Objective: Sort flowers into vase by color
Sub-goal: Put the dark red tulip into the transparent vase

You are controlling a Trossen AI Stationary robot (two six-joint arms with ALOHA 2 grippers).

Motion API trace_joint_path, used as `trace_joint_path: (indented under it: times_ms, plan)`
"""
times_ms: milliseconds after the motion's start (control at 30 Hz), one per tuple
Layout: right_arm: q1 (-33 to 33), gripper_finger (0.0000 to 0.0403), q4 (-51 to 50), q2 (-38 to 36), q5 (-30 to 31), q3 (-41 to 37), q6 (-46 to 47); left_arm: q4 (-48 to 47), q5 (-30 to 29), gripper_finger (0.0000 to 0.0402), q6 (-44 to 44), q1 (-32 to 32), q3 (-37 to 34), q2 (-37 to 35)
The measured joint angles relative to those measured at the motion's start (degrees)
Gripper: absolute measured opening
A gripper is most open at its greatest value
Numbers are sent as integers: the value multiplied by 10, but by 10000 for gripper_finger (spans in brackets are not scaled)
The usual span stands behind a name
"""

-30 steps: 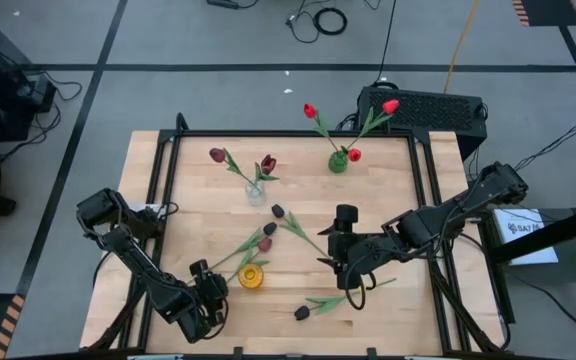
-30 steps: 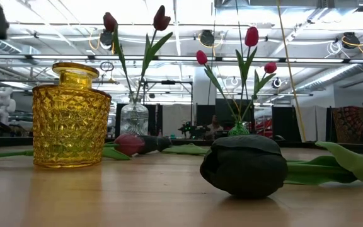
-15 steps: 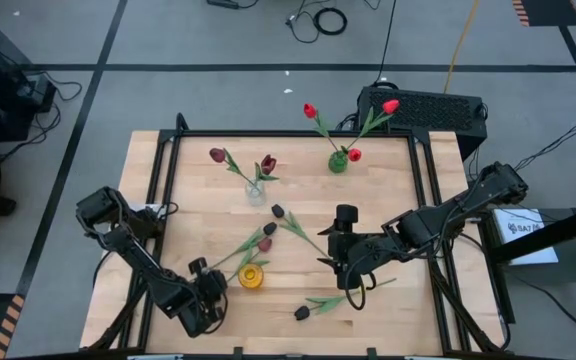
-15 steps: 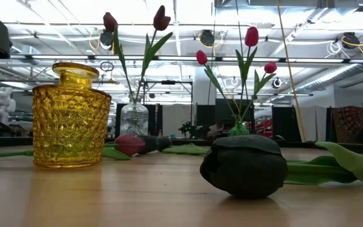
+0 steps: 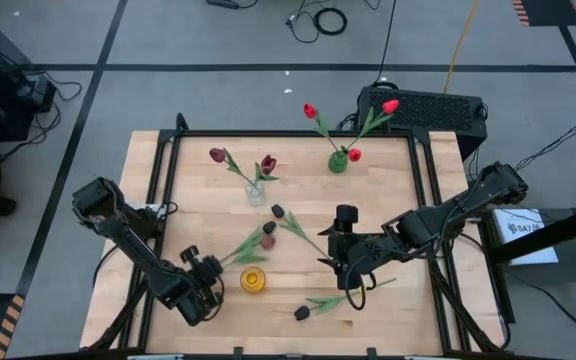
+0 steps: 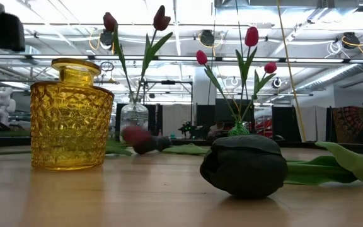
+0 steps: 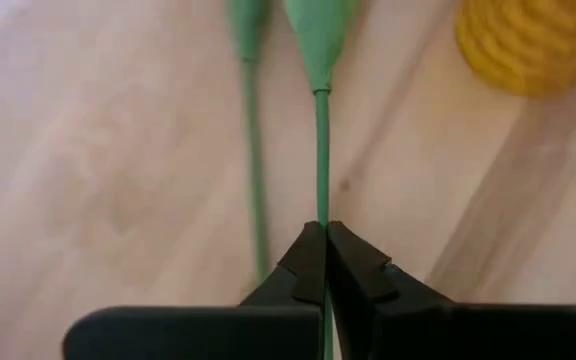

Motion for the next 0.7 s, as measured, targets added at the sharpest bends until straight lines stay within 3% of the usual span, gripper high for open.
trace_joint_path:
  times_ms: [167, 400, 567, 700]
  plan:
    - [0, 276, 0, 0, 0, 0, 0, -42, -46, 4, -10, 1, 4, -59]
    - [0, 276, 1, 0, 1, 0, 0, -42, -137, 4, 73, 0, 32, -147]
    - [-5, 276, 74, 0, 2, -29, -26, -18, -247, 4, 185, 0, 70, -196]
    - [-15, 276, 212, 0, 2, -73, -82, 85, -360, 4, 344, 0, 84, -228]
